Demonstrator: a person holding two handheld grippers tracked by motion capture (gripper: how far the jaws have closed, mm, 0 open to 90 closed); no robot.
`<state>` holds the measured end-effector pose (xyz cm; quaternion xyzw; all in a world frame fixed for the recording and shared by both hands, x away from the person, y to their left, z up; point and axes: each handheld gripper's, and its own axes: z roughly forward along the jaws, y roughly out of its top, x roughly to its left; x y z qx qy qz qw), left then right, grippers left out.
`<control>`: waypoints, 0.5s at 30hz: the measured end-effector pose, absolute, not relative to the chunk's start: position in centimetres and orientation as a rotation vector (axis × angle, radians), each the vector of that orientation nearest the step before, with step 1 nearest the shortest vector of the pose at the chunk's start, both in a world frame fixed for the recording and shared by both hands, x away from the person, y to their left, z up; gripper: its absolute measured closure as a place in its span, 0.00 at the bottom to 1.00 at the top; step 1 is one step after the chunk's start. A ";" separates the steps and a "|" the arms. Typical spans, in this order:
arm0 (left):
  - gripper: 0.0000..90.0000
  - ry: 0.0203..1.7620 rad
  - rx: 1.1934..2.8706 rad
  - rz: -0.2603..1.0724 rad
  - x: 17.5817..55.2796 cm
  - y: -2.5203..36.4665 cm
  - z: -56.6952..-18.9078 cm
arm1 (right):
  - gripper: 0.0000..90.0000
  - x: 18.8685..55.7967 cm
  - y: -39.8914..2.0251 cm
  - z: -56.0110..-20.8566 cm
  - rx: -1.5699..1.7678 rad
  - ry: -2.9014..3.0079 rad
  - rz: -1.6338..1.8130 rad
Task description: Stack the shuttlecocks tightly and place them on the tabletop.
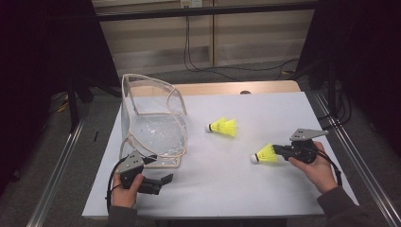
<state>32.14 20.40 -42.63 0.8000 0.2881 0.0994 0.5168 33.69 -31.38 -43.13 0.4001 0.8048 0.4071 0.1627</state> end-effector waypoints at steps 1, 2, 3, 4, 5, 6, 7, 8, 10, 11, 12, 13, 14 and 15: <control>0.04 0.692 1.920 0.240 32.1 20.4 -42.6 | 0.95 33.6 -31.5 -43.1 1.142 2.293 1.167; 0.04 0.692 1.920 0.239 32.1 20.4 -42.6 | 0.92 33.5 -31.6 -43.1 1.154 2.286 1.172; 0.04 0.692 1.920 0.240 32.2 20.4 -42.6 | 0.92 33.4 -31.8 -43.1 1.156 2.281 1.173; 0.04 0.693 1.919 0.240 32.2 20.4 -42.7 | 0.91 33.3 -31.9 -43.1 1.158 2.281 1.171; 0.04 0.690 1.918 0.240 32.2 20.4 -42.7 | 0.90 33.2 -32.1 -43.1 1.165 2.274 1.175; 0.04 0.691 1.915 0.239 32.2 20.3 -42.7 | 0.89 33.2 -32.3 -43.0 1.167 2.268 1.175; 0.04 0.691 1.915 0.239 32.2 20.3 -42.7 | 0.89 33.1 -32.4 -42.9 1.171 2.263 1.177; 0.04 0.690 1.916 0.240 32.2 20.3 -42.7 | 0.89 33.0 -32.6 -42.8 1.169 2.257 1.184; 0.04 0.690 1.914 0.240 32.2 20.3 -42.7 | 0.87 32.8 -32.8 -42.6 1.172 2.249 1.190; 0.04 0.690 1.915 0.240 32.2 20.3 -42.7 | 0.86 32.7 -32.8 -42.5 1.174 2.248 1.192; 0.04 0.691 1.914 0.239 32.1 20.3 -42.7 | 0.86 32.7 -32.9 -42.4 1.170 2.243 1.189; 0.04 0.690 1.916 0.239 32.1 20.3 -42.6 | 0.86 32.6 -33.0 -42.3 1.169 2.243 1.195; 0.04 0.690 1.917 0.239 32.1 20.3 -42.6 | 0.85 32.4 -33.1 -42.2 1.174 2.242 1.200; 0.04 0.690 1.917 0.239 32.1 20.3 -42.6 | 0.83 32.3 -33.2 -42.1 1.175 2.236 1.200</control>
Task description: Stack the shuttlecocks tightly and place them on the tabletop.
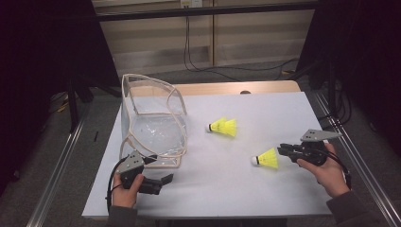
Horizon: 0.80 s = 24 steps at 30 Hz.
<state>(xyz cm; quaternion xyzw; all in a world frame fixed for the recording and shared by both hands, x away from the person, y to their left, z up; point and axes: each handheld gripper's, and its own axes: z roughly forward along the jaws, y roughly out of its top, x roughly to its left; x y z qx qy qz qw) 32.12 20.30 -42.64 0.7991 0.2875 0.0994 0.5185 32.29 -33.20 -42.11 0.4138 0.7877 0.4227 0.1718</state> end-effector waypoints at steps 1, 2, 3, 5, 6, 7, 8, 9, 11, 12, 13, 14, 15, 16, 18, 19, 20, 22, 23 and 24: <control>0.04 0.690 1.917 0.239 32.1 20.3 -42.6 | 0.83 32.3 -33.2 -42.1 1.170 2.234 1.204; 0.04 0.689 1.918 0.240 32.1 20.3 -42.6 | 0.83 32.1 -33.3 -42.0 1.175 2.234 1.206; 0.04 0.689 1.920 0.241 32.1 20.3 -42.6 | 0.81 32.0 -33.4 -41.9 1.175 2.230 1.210; 0.04 0.689 1.917 0.242 32.1 20.2 -42.6 | 0.79 31.8 -33.4 -41.7 1.178 2.220 1.231; 0.04 0.690 1.918 0.241 32.1 20.2 -42.6 | 0.76 31.7 -33.3 -41.6 1.176 2.224 1.239; 0.04 0.688 1.921 0.241 32.1 20.2 -42.6 | 0.73 31.5 -33.2 -41.6 1.172 2.227 1.243; 0.04 0.688 1.921 0.242 32.1 20.2 -42.6 | 0.71 31.4 -33.0 -41.5 1.162 2.233 1.246; 0.04 0.689 1.920 0.241 32.1 20.2 -42.6 | 0.68 31.2 -32.8 -41.5 1.158 2.239 1.250; 0.04 0.688 1.921 0.242 32.1 20.2 -42.6 | 0.64 31.1 -32.5 -41.4 1.151 2.242 1.260; 0.04 0.687 1.921 0.241 32.1 20.2 -42.6 | 0.63 31.0 -32.2 -41.3 1.144 2.246 1.264; 0.04 0.686 1.922 0.242 32.1 20.2 -42.6 | 0.60 31.0 -32.0 -41.3 1.140 2.250 1.271; 0.04 0.686 1.921 0.241 32.1 20.2 -42.6 | 0.58 30.9 -31.8 -41.2 1.136 2.255 1.277; 0.04 0.684 1.916 0.240 32.1 20.2 -42.6 | 0.55 30.9 -31.6 -41.2 1.131 2.265 1.272; 0.04 0.684 1.918 0.240 32.1 20.2 -42.6 | 0.55 30.9 -31.4 -41.2 1.131 2.274 1.262; 0.04 0.683 1.919 0.240 32.1 20.2 -42.6 | 0.55 30.9 -31.0 -41.6 1.135 2.294 1.256; 0.04 0.684 1.918 0.240 32.0 20.2 -42.6 | 0.55 30.9 -30.9 -41.9 1.135 2.309 1.249; 0.04 0.684 1.915 0.240 32.0 20.2 -42.6 | 0.55 30.8 -30.7 -42.1 1.136 2.325 1.242; 0.04 0.686 1.916 0.241 32.0 20.2 -42.6 | 0.57 30.7 -30.5 -42.8 1.144 2.349 1.231; 0.04 0.688 1.913 0.240 32.0 20.2 -42.6 | 0.57 30.7 -30.4 -43.0 1.149 2.354 1.229; 0.04 0.687 1.912 0.240 32.0 20.2 -42.6 | 0.60 30.7 -30.4 -43.4 1.155 2.362 1.225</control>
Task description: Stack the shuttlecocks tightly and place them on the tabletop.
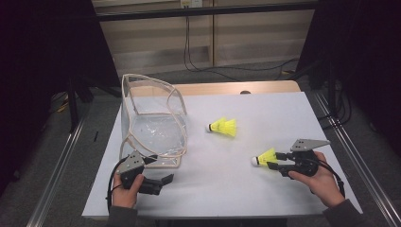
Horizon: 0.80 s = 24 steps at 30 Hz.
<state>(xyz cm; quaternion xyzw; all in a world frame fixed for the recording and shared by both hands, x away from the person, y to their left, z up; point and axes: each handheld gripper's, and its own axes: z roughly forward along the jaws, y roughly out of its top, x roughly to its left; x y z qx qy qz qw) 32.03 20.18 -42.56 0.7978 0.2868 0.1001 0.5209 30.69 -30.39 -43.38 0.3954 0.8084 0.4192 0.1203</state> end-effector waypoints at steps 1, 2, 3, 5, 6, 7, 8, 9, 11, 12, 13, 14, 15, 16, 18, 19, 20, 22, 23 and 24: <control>0.04 0.687 1.911 0.239 32.0 20.2 -42.6 | 0.66 30.7 -30.4 -43.6 1.154 2.375 1.224; 0.04 0.689 1.908 0.238 32.0 20.1 -42.6 | 0.69 30.7 -30.4 -43.9 1.150 2.389 1.225; 0.04 0.689 1.910 0.237 32.0 20.2 -42.5 | 0.72 30.6 -30.3 -44.0 1.152 2.398 1.222; 0.04 0.687 1.910 0.236 32.1 20.2 -42.5 | 0.82 30.7 -30.3 -44.2 1.133 2.420 1.232; 0.04 0.684 1.914 0.237 32.1 20.2 -42.5 | 0.85 30.7 -30.2 -44.3 1.132 2.430 1.236; 0.04 0.684 1.914 0.237 32.1 20.2 -42.5 | 0.90 30.7 -30.2 -44.3 1.132 2.435 1.239; 0.04 0.686 1.917 0.237 32.1 20.2 -42.5 | 0.96 30.8 -30.2 -44.3 1.118 2.441 1.248; 0.04 0.688 1.914 0.238 32.1 20.2 -42.5 | 0.98 30.8 -30.1 -44.3 1.110 2.450 1.266; 0.04 0.686 1.915 0.240 32.1 20.1 -42.5 | 0.99 30.9 -30.0 -44.1 1.095 2.448 1.265; 0.03 0.685 1.915 0.240 32.2 20.1 -42.5 | 0.99 30.9 -30.0 -44.0 1.091 2.449 1.271; 0.03 0.691 1.912 0.242 32.2 20.1 -42.5 | 1.00 31.0 -30.0 -43.8 1.096 2.442 1.284; 0.03 0.693 1.912 0.241 32.2 20.1 -42.5 | 1.00 31.0 -30.1 -43.6 1.096 2.431 1.289; 0.03 0.691 1.911 0.236 32.2 20.1 -42.5 | 1.00 31.1 -30.1 -43.3 1.092 2.429 1.287; 0.03 0.692 1.909 0.235 32.2 20.1 -42.5 | 1.00 31.1 -30.2 -43.0 1.084 2.431 1.288; 0.03 0.691 1.909 0.235 32.2 20.1 -42.5 | 1.00 31.3 -30.2 -42.4 1.079 2.430 1.281; 0.03 0.690 1.907 0.234 32.2 20.1 -42.5 | 1.00 31.3 -30.3 -42.0 1.073 2.432 1.282; 0.03 0.687 1.914 0.236 32.1 20.1 -42.5 | 1.00 31.4 -30.3 -41.8 1.071 2.431 1.286; 0.03 0.693 1.911 0.235 32.0 20.2 -42.5 | 1.00 31.5 -30.4 -41.3 1.061 2.426 1.288; 0.03 0.690 1.912 0.238 32.0 20.3 -42.5 | 1.00 31.5 -30.4 -41.1 1.056 2.425 1.289; 0.03 0.689 1.913 0.239 32.0 20.3 -42.5 | 1.00 31.5 -30.4 -40.8 1.053 2.422 1.289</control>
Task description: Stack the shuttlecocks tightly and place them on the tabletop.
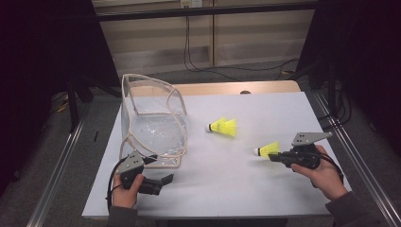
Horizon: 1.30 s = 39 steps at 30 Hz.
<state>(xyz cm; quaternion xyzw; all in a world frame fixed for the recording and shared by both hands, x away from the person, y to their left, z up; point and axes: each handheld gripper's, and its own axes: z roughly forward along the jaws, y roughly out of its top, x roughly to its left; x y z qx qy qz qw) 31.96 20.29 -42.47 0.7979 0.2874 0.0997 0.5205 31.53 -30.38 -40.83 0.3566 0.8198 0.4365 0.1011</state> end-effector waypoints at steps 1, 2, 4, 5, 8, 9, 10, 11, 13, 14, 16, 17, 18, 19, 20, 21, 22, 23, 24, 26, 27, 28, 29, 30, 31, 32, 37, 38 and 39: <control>0.03 0.687 1.913 0.238 32.0 20.3 -42.5 | 1.00 31.6 -30.4 -40.6 1.048 2.424 1.290; 0.03 0.691 1.911 0.239 31.9 20.3 -42.5 | 1.00 31.6 -30.4 -40.4 1.045 2.426 1.283; 0.03 0.694 1.914 0.235 31.8 20.3 -42.5 | 1.00 31.7 -30.4 -40.1 1.027 2.428 1.282; 0.03 0.691 1.916 0.239 31.8 20.3 -42.6 | 1.00 31.7 -30.4 -39.9 1.023 2.426 1.280; 0.03 0.702 1.907 0.238 31.6 20.6 -42.6 | 1.00 32.0 -30.5 -39.5 1.019 2.417 1.278; 0.03 0.706 1.910 0.242 31.5 20.6 -42.5 | 1.00 32.1 -30.5 -39.4 1.019 2.412 1.280; 0.03 0.707 1.908 0.243 31.5 20.7 -42.5 | 1.00 32.1 -30.5 -39.3 1.014 2.416 1.276; 0.03 0.709 1.908 0.244 31.5 20.7 -42.6 | 1.00 32.1 -30.5 -39.2 1.009 2.417 1.278; 0.03 0.710 1.906 0.240 31.5 20.7 -42.6 | 1.00 32.2 -30.5 -39.0 0.999 2.413 1.279; 0.03 0.709 1.904 0.240 31.5 20.7 -42.6 | 1.00 32.2 -30.5 -38.8 1.000 2.414 1.278; 0.03 0.706 1.908 0.241 31.5 20.6 -42.6 | 1.00 32.4 -30.6 -38.4 0.993 2.419 1.264; 0.03 0.698 1.904 0.241 31.6 20.6 -42.6 | 1.00 32.5 -30.7 -38.2 0.989 2.419 1.250; 0.03 0.699 1.906 0.241 31.7 20.6 -42.6 | 1.00 32.5 -30.8 -38.0 0.987 2.418 1.242; 0.03 0.694 1.909 0.237 31.7 20.6 -42.5 | 1.00 32.5 -30.9 -37.7 0.986 2.416 1.243; 0.03 0.689 1.911 0.236 31.7 20.6 -42.5 | 1.00 32.5 -31.0 -37.5 0.990 2.411 1.251; 0.03 0.691 1.907 0.234 31.8 20.5 -42.5 | 1.00 32.5 -31.2 -37.4 0.990 2.408 1.252; 0.03 0.693 1.910 0.232 31.8 20.5 -42.5 | 1.00 32.5 -31.4 -37.3 0.994 2.403 1.249; 0.03 0.697 1.908 0.229 31.8 20.5 -42.6 | 1.00 32.5 -31.6 -37.2 0.996 2.396 1.251; 0.03 0.693 1.912 0.230 31.8 20.5 -42.6 | 1.00 32.5 -31.7 -37.2 0.999 2.392 1.251; 0.03 0.691 1.917 0.231 31.8 20.5 -42.6 | 1.00 32.6 -31.7 -37.2 1.001 2.395 1.251; 0.03 0.692 1.917 0.230 31.8 20.4 -42.6 | 1.00 32.7 -31.6 -37.3 0.999 2.397 1.250; 0.03 0.692 1.918 0.231 31.8 20.4 -42.6 | 1.00 32.7 -31.4 -37.4 0.996 2.402 1.248; 0.03 0.692 1.916 0.232 31.8 20.4 -42.6 | 1.00 32.8 -31.2 -37.6 0.994 2.407 1.242; 0.03 0.693 1.913 0.231 31.8 20.4 -42.6 | 1.00 32.8 -31.1 -37.7 0.988 2.412 1.234; 0.03 0.693 1.912 0.231 31.8 20.4 -42.6 | 1.00 32.9 -30.8 -37.9 0.980 2.422 1.231; 0.03 0.693 1.914 0.230 31.8 20.5 -42.6 | 1.00 32.9 -30.6 -38.1 0.973 2.432 1.225; 0.03 0.699 1.908 0.229 31.7 20.5 -42.6 | 1.00 32.8 -30.2 -38.8 0.965 2.437 1.222; 0.03 0.701 1.905 0.231 31.7 20.5 -42.6 | 1.00 32.8 -30.2 -39.0 0.968 2.435 1.225; 0.03 0.696 1.908 0.236 31.8 20.6 -42.6 | 1.00 32.8 -30.2 -39.1 0.974 2.435 1.232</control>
